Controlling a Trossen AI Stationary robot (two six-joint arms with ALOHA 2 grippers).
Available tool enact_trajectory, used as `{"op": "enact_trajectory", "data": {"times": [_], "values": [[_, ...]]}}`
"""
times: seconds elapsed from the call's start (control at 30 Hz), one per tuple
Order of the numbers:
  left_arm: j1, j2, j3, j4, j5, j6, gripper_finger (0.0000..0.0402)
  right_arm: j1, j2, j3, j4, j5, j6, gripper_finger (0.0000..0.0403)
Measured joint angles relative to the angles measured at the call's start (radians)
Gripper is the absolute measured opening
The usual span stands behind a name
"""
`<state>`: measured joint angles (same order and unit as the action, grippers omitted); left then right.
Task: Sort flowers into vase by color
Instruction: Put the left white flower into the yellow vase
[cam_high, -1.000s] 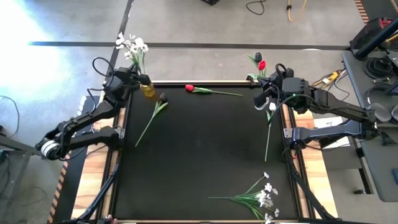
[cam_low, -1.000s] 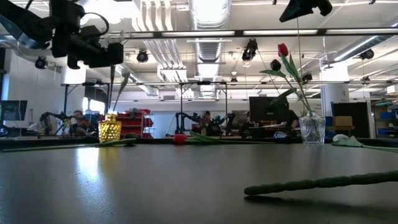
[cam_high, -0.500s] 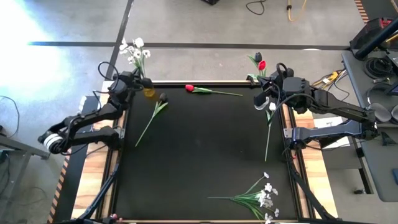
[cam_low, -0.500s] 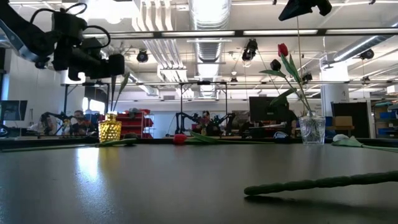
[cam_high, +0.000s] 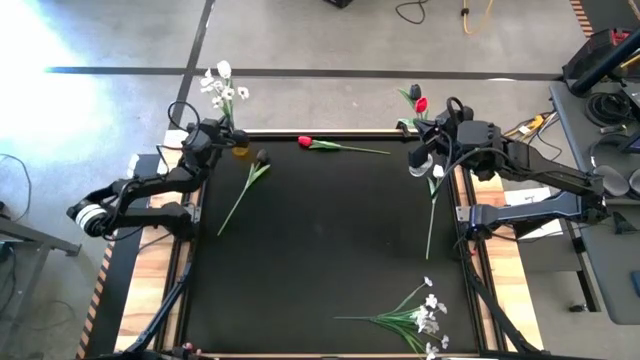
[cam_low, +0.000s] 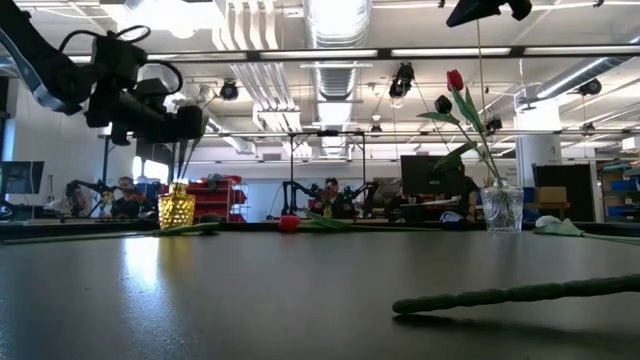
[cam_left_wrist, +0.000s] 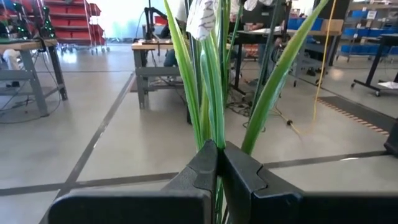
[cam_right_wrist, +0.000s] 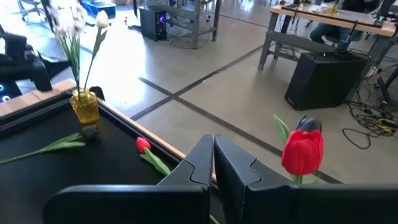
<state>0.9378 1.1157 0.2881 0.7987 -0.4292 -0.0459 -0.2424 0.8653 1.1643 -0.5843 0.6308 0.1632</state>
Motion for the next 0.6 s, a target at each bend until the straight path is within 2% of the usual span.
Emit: {"op": "enact_trajectory", "data": {"times": [0.17, 0.6], "values": [[0.0, 0.056, -0.033, 0.097, -0.007, -0.02, 0.0, 0.0, 0.022, 0.032, -0.003, 0.0, -0.018, 0.0009], [0.0, 0.111, -0.041, 0.108, -0.009, -0.028, 0.0, 0.0, 0.061, 0.058, -0.006, -0.002, -0.026, 0.0009]]}}
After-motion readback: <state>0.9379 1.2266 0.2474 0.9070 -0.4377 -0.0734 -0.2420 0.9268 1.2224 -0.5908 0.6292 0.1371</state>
